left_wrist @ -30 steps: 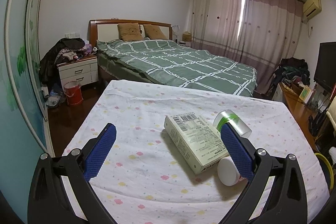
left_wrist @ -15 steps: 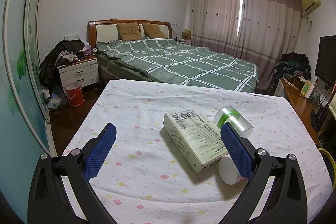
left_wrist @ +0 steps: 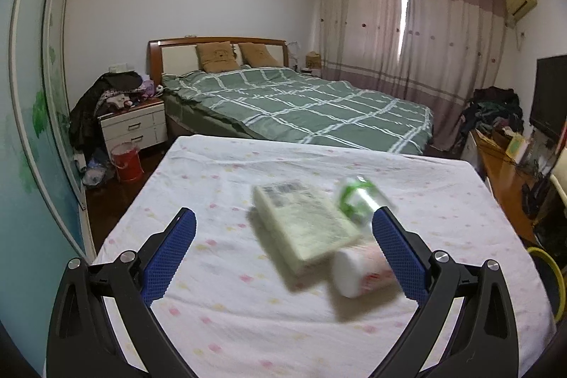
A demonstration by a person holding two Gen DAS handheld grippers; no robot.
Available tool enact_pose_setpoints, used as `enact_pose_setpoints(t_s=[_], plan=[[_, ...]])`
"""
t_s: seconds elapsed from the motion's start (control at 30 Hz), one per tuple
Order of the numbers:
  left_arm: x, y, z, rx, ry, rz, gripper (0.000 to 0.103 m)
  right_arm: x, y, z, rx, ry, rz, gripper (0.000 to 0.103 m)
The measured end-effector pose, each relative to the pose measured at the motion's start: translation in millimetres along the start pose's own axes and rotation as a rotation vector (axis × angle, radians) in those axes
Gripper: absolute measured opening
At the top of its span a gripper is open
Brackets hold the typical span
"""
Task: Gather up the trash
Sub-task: 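Carry the foam net sleeve over the bin and open the right gripper, then grasp the white red-labelled pill bottle with the left gripper and lift it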
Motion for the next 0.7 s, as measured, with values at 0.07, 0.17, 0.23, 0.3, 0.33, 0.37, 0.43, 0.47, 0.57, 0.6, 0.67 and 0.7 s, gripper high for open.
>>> enact_pose_setpoints(t_s=[0.07, 0.17, 0.23, 0.3, 0.33, 0.37, 0.43, 0.47, 0.57, 0.6, 0.67, 0.7], plan=[[-8.5, -2.7, 15.7, 0.007, -0.006, -0.02, 0.098, -2.7, 2.0, -0.2, 0.004, -0.006, 0.022, 0.083], [-12.0, -13.7, 46.5, 0.01, -0.039, -0.094, 0.098, -4.7, 2.2, -1.6, -0.001, -0.006, 0.033, 0.084], [-6.8, -22.3, 62.4, 0.014, -0.041, -0.14, 0.098, -6.4, 2.7, -3.0, -0.012, -0.006, 0.043, 0.086], [0.8, -31.9, 75.8, 0.008, -0.043, -0.182, 0.098, -7.2, 2.6, -6.6, -0.02, 0.0, 0.043, 0.087], [5.6, -36.4, 82.7, 0.003, -0.044, -0.207, 0.098, -6.5, 2.5, -7.3, -0.022, 0.004, 0.04, 0.087], [10.0, -39.5, 88.9, 0.002, -0.042, -0.224, 0.098, -5.8, 2.4, -7.6, -0.02, 0.01, 0.037, 0.087], [19.0, -42.6, 96.8, 0.018, -0.006, -0.234, 0.098, -4.7, 1.9, -7.7, -0.012, 0.023, 0.031, 0.087], [24.2, -42.7, 97.9, 0.03, 0.03, -0.233, 0.098, -4.4, 1.7, -7.7, -0.009, 0.027, 0.028, 0.087], [31.8, -40.8, 92.2, 0.024, 0.102, -0.217, 0.098, -4.9, 1.9, -7.6, -0.001, 0.043, 0.029, 0.087], [34.8, -40.5, 89.8, 0.019, 0.118, -0.219, 0.098, -5.1, 1.9, -7.8, -0.001, 0.046, 0.03, 0.087], [40.3, -42.7, 84.7, 0.01, 0.131, -0.238, 0.098, -4.6, 1.9, -8.6, 0.0, 0.055, 0.027, 0.088], [43.7, -45.0, 84.3, 0.004, 0.133, -0.25, 0.098, -4.6, 1.9, -9.1, 0.001, 0.059, 0.025, 0.088]])
Point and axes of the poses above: each gripper's, at about its wrist camera, not at the fingertips, and x roughly the way its jaws point, z to its right, y to its top, the point moved 7 cm from there along x, roughly the way its jaws point, and after that the axes turned 1 degree about z, right-handed, at the moved point
